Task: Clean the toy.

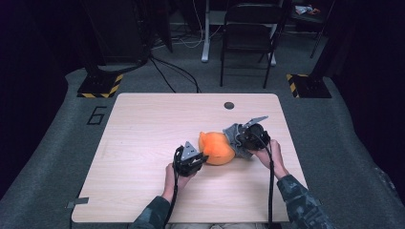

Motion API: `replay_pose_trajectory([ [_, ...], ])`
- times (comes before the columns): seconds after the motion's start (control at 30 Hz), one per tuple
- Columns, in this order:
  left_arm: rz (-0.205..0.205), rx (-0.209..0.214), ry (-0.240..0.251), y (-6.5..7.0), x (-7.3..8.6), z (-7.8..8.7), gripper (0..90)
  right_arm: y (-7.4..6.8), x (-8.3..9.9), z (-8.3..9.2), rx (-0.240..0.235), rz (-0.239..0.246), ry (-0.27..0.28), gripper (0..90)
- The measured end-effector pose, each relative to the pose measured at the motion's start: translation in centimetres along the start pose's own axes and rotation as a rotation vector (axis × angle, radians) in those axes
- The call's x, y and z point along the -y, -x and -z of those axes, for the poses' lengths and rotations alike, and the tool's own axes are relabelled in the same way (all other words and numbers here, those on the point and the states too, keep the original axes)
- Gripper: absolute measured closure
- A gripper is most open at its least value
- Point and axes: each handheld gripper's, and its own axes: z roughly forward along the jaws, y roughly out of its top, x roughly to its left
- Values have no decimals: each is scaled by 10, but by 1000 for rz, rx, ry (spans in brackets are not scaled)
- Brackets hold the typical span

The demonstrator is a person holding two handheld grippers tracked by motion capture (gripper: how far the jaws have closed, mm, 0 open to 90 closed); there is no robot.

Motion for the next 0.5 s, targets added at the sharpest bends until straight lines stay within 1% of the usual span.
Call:
replay_pose_trajectory([
  [0.03, 2, -4, 5, 0, 0, 0, 780, 2, 2, -2, 0, -7, -10, 755],
  [0.07, 1, -2, 3, 0, 0, 0, 781, 4, 3, -5, 9, -7, -21, 755],
  [0.1, 0, -6, 4, 0, 0, 0, 780, 5, 5, -7, 18, -18, -29, 755],
  [0.13, -1, -4, 2, 0, 0, 0, 780, 7, 6, -9, 12, -20, -36, 755],
  [0.17, -2, -2, -1, 0, 0, 0, 780, 9, 7, -10, 19, -19, -41, 755],
  [0.23, -2, -5, 2, 0, 0, 0, 780, 11, 7, -10, 14, -32, -35, 755],
  [0.27, -1, -4, 1, -1, 0, 0, 780, 11, 6, -8, 19, -30, -35, 755],
  [0.37, 4, -1, -1, -2, 1, 0, 780, 12, 3, 0, 21, -27, -12, 756],
  [0.5, 2, -5, 1, -1, 0, 0, 780, 13, -2, 18, 16, -29, 38, 757],
])
